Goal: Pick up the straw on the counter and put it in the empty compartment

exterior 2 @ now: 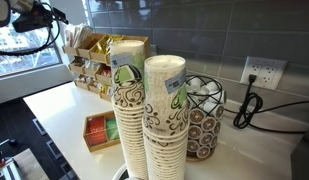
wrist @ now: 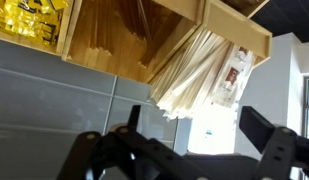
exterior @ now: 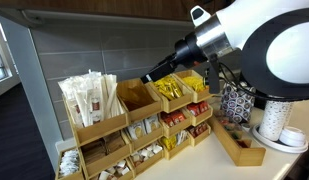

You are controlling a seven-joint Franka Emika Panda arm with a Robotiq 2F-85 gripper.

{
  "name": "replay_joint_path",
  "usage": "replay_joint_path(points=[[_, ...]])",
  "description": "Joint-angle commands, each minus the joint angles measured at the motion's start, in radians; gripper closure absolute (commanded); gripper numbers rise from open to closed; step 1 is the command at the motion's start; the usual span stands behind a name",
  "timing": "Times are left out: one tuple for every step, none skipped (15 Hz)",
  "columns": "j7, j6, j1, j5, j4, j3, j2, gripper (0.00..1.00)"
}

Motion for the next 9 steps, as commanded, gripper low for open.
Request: replay_joint_path(points=[[0.092, -0.121, 0.090, -0.108, -0.014, -0.086, -0.057, 0.00], [0.101, -0.153, 0.109, -0.117, -0.012, -0.106, -0.066, 0.00], [0.104, -0.174, 0.129, -0.121, -0.013, -0.123, -0.074, 0.00], [0.103, -0.191, 0.147, -0.121, -0.015, -0.139, -0.083, 0.00], [0.099, -0.213, 0.164, -0.118, -0.014, -0.154, -0.091, 0.00], [0.098, -0.234, 0.177, -0.113, -0.015, -0.166, -0.099, 0.00], [0.102, -0.265, 0.184, -0.108, -0.017, -0.176, -0.109, 0.00], [0.103, -0.290, 0.191, -0.103, -0.018, -0.185, -0.115, 0.00], [0.104, -0.317, 0.196, -0.098, -0.020, -0.193, -0.122, 0.00]])
